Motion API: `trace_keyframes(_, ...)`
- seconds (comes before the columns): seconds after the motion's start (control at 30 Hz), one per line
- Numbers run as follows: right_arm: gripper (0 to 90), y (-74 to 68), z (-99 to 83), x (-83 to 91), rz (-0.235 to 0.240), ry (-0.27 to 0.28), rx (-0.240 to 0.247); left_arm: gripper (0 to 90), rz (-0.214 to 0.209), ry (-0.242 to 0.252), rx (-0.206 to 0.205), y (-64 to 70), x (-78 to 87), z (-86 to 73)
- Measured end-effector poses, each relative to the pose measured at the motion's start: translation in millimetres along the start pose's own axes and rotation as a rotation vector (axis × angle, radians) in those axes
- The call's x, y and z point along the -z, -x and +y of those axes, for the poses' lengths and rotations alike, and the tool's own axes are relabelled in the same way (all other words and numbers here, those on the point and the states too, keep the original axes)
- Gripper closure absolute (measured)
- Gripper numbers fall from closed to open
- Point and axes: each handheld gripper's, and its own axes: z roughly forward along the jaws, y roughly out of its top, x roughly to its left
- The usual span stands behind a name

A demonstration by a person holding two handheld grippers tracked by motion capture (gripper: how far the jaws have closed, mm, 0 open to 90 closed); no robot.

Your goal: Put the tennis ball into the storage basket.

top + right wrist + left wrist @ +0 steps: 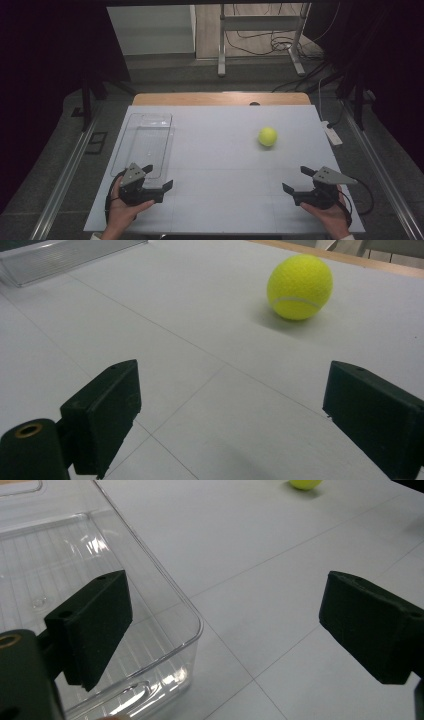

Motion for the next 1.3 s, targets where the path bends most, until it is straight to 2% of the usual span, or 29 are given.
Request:
trace_keyframes(0.7, 9.6, 1.7, -0.7, -1.9, 0.006, -0.002, -0.015, 8.3, 0.004, -0.001, 0.001, 0.9, -1.6, 0.1)
trace_keyframes(0.87, 9.8, 2.1, -1.2, -2.5, 0.006, -0.008, -0.015, 9.3, 0.003, -0.02, 0.005, 0.9, -2.6, 1.6)
trace_keyframes(1.07, 9.9, 2.6, -2.1, -4.7, 0.012, -0.014, -0.022, 9.2, 0.003, -0.019, 0.007, 1.3, -3.9, 4.4)
trace_keyframes(1.3, 10.1, 2.1, -2.1, -6.9, 0.018, -0.02, -0.017, 9.0, -0.013, -0.04, 0.0, 2.8, -7.5, 11.0)
